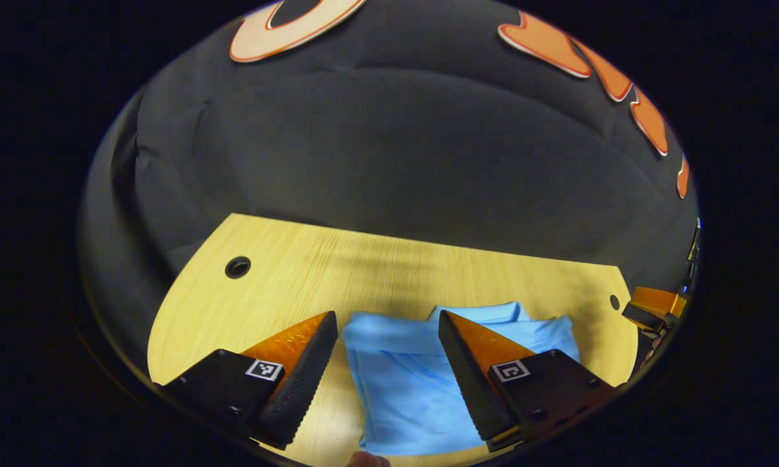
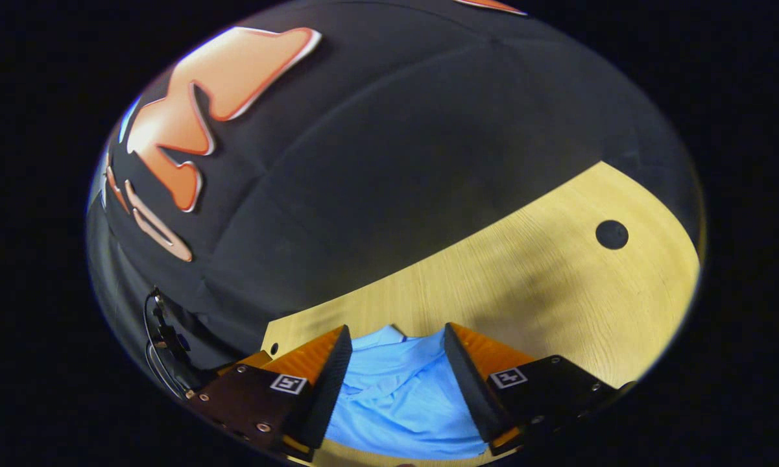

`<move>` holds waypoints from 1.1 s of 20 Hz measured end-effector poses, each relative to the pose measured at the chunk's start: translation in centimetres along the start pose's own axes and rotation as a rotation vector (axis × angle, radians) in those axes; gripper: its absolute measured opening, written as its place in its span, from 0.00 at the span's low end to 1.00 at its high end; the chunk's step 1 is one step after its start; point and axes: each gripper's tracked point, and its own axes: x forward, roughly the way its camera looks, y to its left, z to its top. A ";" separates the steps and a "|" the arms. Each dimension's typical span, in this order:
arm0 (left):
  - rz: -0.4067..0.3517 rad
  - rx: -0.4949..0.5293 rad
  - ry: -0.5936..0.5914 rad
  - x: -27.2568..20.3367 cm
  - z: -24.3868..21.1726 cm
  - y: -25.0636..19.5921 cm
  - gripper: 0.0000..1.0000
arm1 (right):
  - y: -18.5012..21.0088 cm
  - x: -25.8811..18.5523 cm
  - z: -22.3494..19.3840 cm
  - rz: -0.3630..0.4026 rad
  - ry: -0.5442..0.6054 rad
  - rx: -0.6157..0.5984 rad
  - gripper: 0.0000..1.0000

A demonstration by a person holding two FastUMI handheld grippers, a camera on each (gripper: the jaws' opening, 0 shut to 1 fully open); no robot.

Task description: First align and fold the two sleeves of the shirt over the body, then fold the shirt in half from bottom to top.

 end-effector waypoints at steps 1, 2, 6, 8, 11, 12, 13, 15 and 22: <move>-0.010 0.017 -0.025 -1.5 0.5 -0.4 1.00 | 0.7 -1.3 0.4 -0.003 -0.025 -0.040 0.94; -0.021 0.032 -0.050 -2.9 0.6 -1.1 1.00 | 1.4 -2.7 1.0 -0.011 -0.054 -0.081 0.96; -0.081 0.046 -0.173 -10.7 1.9 -2.1 1.00 | 4.8 -8.8 2.3 -0.031 -0.157 -0.207 0.98; -0.103 0.023 -0.228 -15.7 2.7 -1.4 1.00 | 6.1 -12.3 2.7 -0.040 -0.220 -0.254 0.98; -0.113 0.023 -0.307 -21.7 2.3 0.6 1.00 | 8.4 -17.5 2.4 -0.050 -0.308 -0.287 0.98; -0.113 0.031 -0.341 -23.6 2.2 0.9 1.00 | 8.9 -19.3 2.0 -0.046 -0.336 -0.301 0.98; -0.114 0.038 -0.372 -25.8 2.0 1.3 1.00 | 9.7 -21.1 1.7 -0.047 -0.363 -0.316 0.98; -0.120 0.053 -0.427 -30.2 1.5 1.9 1.00 | 10.8 -24.6 0.9 -0.051 -0.405 -0.339 0.98; -0.126 0.108 -0.681 -45.0 -0.6 2.8 1.00 | 14.5 -36.0 -1.1 -0.080 -0.611 -0.407 1.00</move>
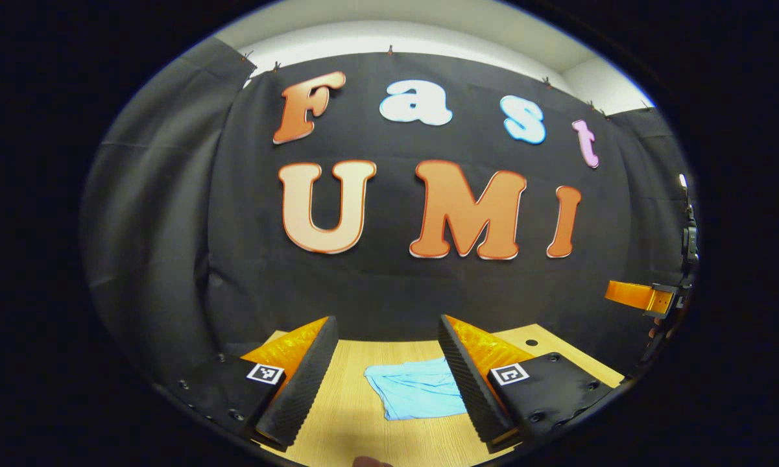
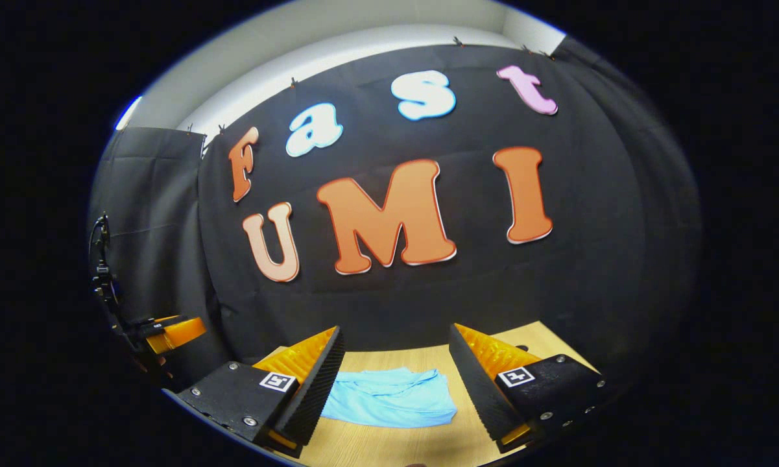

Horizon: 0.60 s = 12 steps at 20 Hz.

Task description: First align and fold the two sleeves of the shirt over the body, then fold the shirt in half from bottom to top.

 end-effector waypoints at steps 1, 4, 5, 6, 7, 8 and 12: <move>-0.002 0.002 -0.016 -1.5 0.6 -0.1 1.00 | 0.3 -1.0 0.4 -0.004 -0.010 -0.010 0.98; 0.001 0.005 -0.072 -4.5 2.2 -0.6 0.98 | 1.3 -2.9 1.0 -0.003 -0.026 -0.056 0.98; 0.009 0.006 -0.079 -5.4 2.3 -0.8 0.97 | 1.5 -3.4 1.2 -0.003 -0.028 -0.063 0.98; 0.020 0.007 -0.086 -6.1 2.2 -1.0 0.97 | 1.8 -3.8 1.3 0.000 -0.032 -0.063 0.98; 0.026 0.010 -0.094 -6.8 2.3 -1.4 0.97 | 1.6 -4.4 1.5 -0.001 -0.038 -0.062 0.98; 0.030 0.016 -0.100 -7.1 2.2 -1.9 0.97 | 1.5 -5.0 1.6 -0.003 -0.049 -0.065 0.98; 0.050 0.045 -0.090 -8.9 1.0 -4.5 0.99 | 0.7 -7.7 1.8 -0.005 -0.092 -0.105 0.98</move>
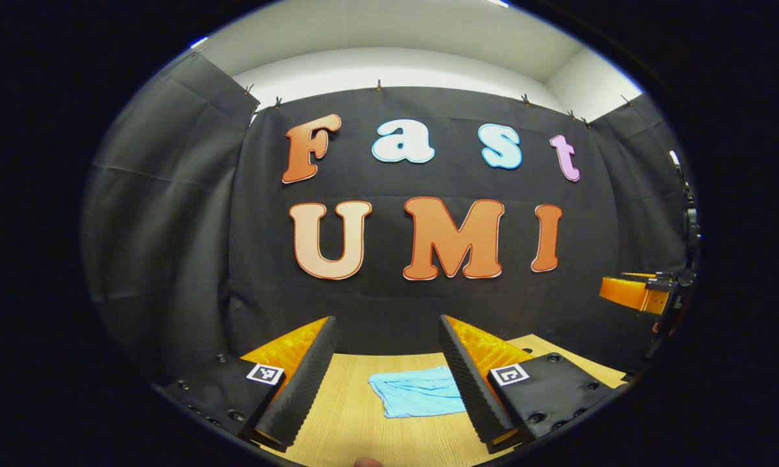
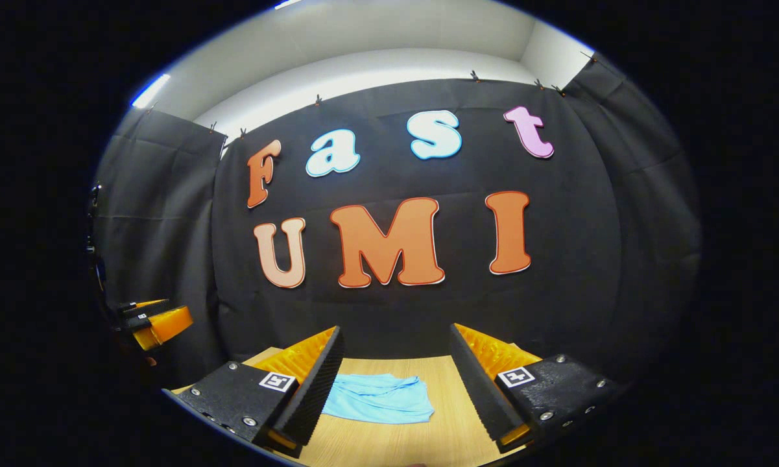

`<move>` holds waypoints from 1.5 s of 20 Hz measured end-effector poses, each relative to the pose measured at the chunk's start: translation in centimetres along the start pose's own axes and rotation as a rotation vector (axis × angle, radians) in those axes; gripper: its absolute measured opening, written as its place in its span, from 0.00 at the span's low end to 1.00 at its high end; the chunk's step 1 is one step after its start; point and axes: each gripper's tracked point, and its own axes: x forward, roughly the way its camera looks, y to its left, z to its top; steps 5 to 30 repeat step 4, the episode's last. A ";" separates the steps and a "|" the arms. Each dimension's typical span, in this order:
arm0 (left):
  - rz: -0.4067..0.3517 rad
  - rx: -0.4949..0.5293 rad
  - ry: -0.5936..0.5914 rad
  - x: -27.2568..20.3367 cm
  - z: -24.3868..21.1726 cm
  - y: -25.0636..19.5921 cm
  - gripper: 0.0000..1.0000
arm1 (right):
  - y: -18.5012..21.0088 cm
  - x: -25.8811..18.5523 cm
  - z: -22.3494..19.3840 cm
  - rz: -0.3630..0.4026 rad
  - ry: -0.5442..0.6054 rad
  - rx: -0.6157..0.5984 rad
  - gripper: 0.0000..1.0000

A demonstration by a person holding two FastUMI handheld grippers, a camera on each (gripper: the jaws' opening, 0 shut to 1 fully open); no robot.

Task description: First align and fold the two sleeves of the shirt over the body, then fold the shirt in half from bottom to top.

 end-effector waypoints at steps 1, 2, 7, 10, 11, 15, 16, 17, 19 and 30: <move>0.007 0.001 0.005 -0.5 -0.1 -0.9 1.00 | -0.2 -0.5 0.0 0.009 -0.006 -0.021 0.98; 0.016 0.001 0.009 -1.0 -0.3 -1.7 1.00 | -0.4 -1.0 0.1 0.016 -0.007 -0.044 0.97; 0.019 0.000 0.014 -1.6 -0.2 -3.7 1.00 | -0.8 -2.3 0.0 0.032 -0.010 -0.075 0.97; 0.019 0.000 0.014 -1.6 -0.2 -3.7 1.00 | -0.8 -2.3 0.0 0.032 -0.010 -0.075 0.97; 0.019 0.000 0.014 -1.6 -0.2 -3.7 1.00 | -0.8 -2.3 0.0 0.032 -0.010 -0.075 0.97; 0.019 0.000 0.014 -1.6 -0.2 -3.7 1.00 | -0.8 -2.3 0.0 0.032 -0.010 -0.075 0.97; 0.019 0.000 0.014 -1.6 -0.2 -3.7 1.00 | -0.8 -2.3 0.0 0.032 -0.010 -0.075 0.97; 0.019 0.000 0.014 -1.6 -0.2 -3.7 1.00 | -0.8 -2.3 0.0 0.032 -0.010 -0.075 0.97; 0.019 0.000 0.014 -1.6 -0.2 -3.7 1.00 | -0.8 -2.3 0.0 0.032 -0.010 -0.075 0.97; 0.019 0.000 0.014 -1.6 -0.2 -3.7 1.00 | -0.8 -2.3 0.0 0.032 -0.010 -0.075 0.97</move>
